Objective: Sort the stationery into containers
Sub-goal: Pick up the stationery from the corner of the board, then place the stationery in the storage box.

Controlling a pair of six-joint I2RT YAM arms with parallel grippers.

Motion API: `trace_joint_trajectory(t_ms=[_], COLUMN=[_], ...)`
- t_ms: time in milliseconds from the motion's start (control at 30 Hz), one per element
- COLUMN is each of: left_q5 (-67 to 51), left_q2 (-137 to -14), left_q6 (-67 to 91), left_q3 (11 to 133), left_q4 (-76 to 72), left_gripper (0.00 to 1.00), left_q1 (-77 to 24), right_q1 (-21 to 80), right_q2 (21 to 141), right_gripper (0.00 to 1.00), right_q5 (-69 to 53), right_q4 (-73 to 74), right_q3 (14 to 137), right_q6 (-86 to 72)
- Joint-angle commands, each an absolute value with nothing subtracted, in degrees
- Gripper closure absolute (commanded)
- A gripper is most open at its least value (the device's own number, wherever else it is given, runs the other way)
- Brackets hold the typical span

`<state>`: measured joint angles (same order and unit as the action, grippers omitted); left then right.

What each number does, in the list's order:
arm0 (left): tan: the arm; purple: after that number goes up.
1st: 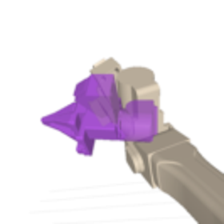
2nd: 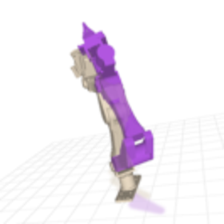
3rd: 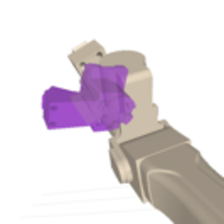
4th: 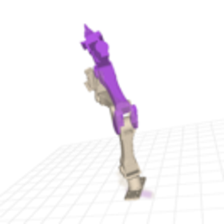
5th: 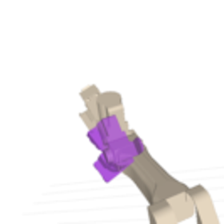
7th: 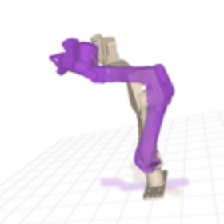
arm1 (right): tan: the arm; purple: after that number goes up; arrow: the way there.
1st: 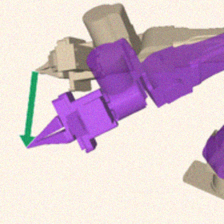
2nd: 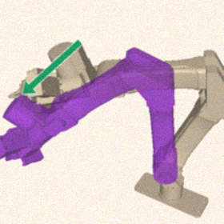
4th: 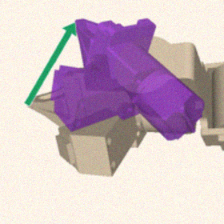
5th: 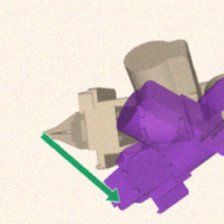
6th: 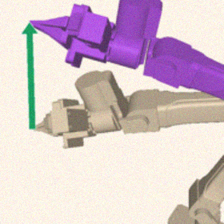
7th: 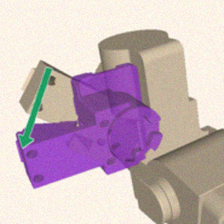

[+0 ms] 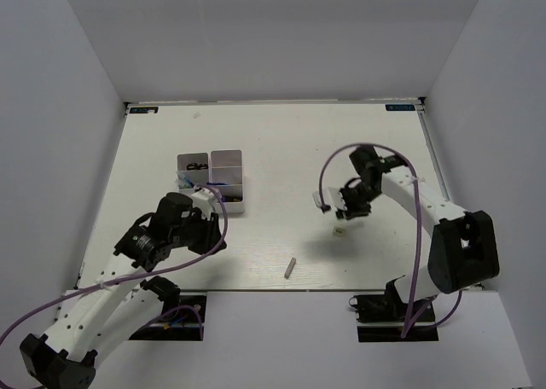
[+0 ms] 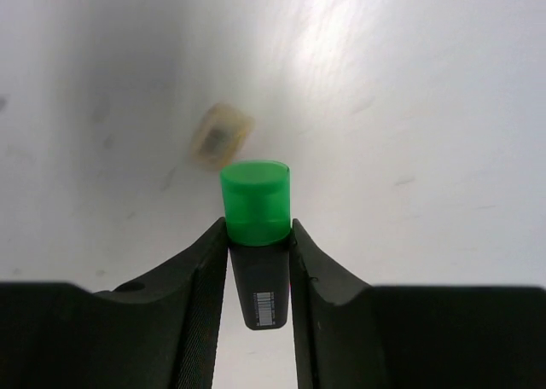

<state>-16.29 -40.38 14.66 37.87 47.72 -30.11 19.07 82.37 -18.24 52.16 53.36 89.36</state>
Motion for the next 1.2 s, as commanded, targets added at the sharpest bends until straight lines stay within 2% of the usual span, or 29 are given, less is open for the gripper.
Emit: trace_joint_trajectory(t_ms=[0,67,200,467,533,633,733,967,1167], left_q5=[-14.86,-14.50,-13.10,-6.95,-5.72,-4.40,-3.16,-3.34,-3.95], left_q2=[-38.23,-37.27,-35.16,-29.89,-28.04,-25.93,-24.96,-24.61,-24.00], left_q6=[15.20,15.55,16.52,17.57,17.84,18.02,17.84,18.11,18.54], left_q3=[37.35,37.44,37.44,39.46,40.16,40.25,40.78,38.94,37.97], left_q4=[45.53,45.27,43.68,43.67,44.03,44.56,46.49,46.85,47.02], left_gripper=[0.62,0.63,0.66,0.69,0.70,0.70,0.70,0.70,0.70], left_q1=[-29.80,-29.88,-29.79,-29.71,-29.79,-29.79,-29.79,-29.79,-29.79], right_q1=[24.17,27.59,32.86,42.01,43.15,44.65,45.79,46.85,46.23], right_q2=[85.32,89.44,95.09,108.71,112.84,116.45,120.05,124.01,124.19], right_gripper=[1.00,1.00,1.00,1.00,1.00,1.00,1.00,1.00,1.00], right_q5=[-29.60,-32.42,-37.70,-49.91,-53.94,-56.94,-58.97,-56.78,-53.88], right_q4=[61.25,61.61,55.82,27.30,22.35,4.89,-5.77,-6.77,-0.09], right_q3=[68.53,77.91,87.26,101.84,103.36,103.27,103.88,103.10,101.95], right_q6=[76.15,68.41,57.85,30.98,24.66,14.11,6.27,9.92,19.15])
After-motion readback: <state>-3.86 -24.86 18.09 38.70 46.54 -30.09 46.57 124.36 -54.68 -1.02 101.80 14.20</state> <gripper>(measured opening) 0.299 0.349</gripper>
